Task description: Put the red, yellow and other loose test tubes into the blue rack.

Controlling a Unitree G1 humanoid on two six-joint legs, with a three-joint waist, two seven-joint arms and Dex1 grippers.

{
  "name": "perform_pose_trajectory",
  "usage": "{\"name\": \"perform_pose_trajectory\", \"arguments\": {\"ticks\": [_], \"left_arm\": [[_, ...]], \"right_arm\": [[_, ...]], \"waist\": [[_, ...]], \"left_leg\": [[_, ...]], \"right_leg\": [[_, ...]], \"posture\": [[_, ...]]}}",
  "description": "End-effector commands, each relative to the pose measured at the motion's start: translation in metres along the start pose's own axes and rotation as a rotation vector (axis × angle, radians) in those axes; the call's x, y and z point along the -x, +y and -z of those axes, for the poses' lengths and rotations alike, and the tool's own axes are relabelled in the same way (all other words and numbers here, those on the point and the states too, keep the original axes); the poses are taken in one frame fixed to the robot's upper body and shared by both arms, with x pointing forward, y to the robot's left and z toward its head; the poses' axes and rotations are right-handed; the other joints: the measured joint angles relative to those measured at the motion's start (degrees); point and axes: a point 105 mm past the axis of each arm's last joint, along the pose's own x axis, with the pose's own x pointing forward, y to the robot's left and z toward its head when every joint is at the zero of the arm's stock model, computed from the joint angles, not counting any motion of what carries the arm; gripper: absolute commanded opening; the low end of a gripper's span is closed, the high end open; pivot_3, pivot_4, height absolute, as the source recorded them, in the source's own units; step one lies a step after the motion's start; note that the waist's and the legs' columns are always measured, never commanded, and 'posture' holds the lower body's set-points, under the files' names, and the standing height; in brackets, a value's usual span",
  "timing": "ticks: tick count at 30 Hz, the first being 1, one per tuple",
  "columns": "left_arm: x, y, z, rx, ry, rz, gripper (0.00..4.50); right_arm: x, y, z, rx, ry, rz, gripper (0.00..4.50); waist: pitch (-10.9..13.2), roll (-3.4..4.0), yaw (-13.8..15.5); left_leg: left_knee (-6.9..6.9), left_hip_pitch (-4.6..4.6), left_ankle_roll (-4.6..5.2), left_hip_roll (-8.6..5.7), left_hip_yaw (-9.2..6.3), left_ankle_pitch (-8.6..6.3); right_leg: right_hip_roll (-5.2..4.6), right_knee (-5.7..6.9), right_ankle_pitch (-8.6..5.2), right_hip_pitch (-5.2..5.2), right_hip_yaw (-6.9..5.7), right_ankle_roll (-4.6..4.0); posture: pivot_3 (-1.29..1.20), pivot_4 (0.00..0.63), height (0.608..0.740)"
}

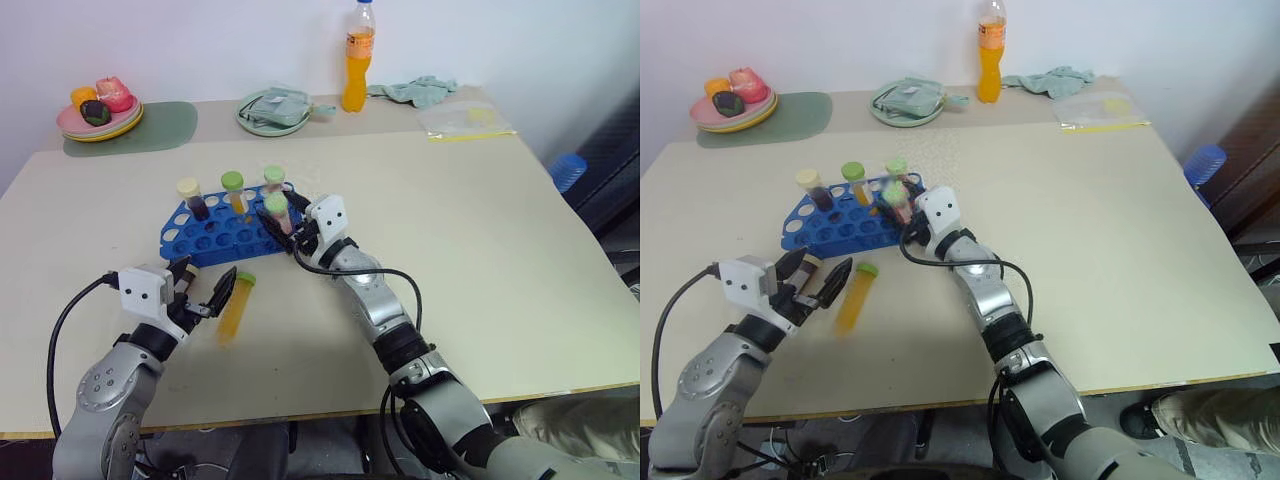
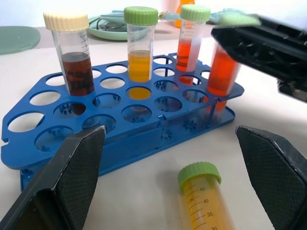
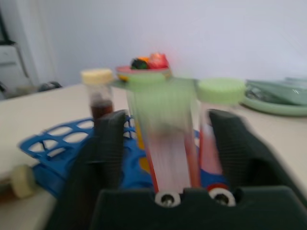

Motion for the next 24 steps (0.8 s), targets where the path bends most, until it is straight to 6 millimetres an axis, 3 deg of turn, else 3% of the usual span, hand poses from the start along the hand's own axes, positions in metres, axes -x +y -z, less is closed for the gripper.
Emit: {"name": "perform_pose_trajectory", "arguments": {"ticks": [1,6,10,14,24], "left_arm": [[-0.004,-0.003,-0.017,-0.009,0.008,0.014,4.5],[-0.008,-0.014,-0.031,-0.108,0.141,0.058,4.5],[-0.017,-0.019,-0.043,-0.102,0.274,0.046,4.5],[-0.017,-0.023,-0.023,-0.128,0.553,0.057,4.5],[-0.033,-0.033,0.002,-0.054,0.848,0.142,4.5]], "right_arm": [[0.0,0.001,-0.042,0.03,-0.148,-0.038,4.18],[0.014,-0.007,-0.057,0.045,-0.141,-0.082,4.18],[0.035,-0.016,-0.056,0.082,-0.07,-0.155,4.18],[0.055,-0.016,-0.052,0.109,0.023,-0.278,4.18],[0.089,0.012,-0.048,0.081,0.138,-0.524,4.18]], "waist": [[0.0,0.01,0.1],[0.0,0.0,0.2],[0.0,-0.02,0.3],[0.0,-0.01,-0.1],[0.0,-0.06,-0.9]], "left_leg": [[0.0,0.0,0.0,0.0,-0.01,0.0],[0.04,0.0,0.0,-0.01,-0.07,0.0],[0.07,0.0,0.0,-0.02,-0.1,0.0],[0.1,0.0,0.0,-0.04,-0.09,0.0],[0.08,0.02,-0.04,-0.01,-0.19,0.03]], "right_leg": [[0.0,0.0,0.0,0.0,0.0,0.0],[-0.01,0.0,0.0,0.03,-0.02,0.01],[0.0,0.03,0.0,0.08,-0.03,0.02],[0.04,0.05,0.0,0.11,-0.06,0.03],[0.0,0.04,-0.02,0.11,-0.05,0.02]], "posture": [[0.0,0.15,0.74],[0.0,0.15,0.74],[0.0,0.15,0.74],[0.0,0.15,0.74],[0.0,0.15,0.74]]}}
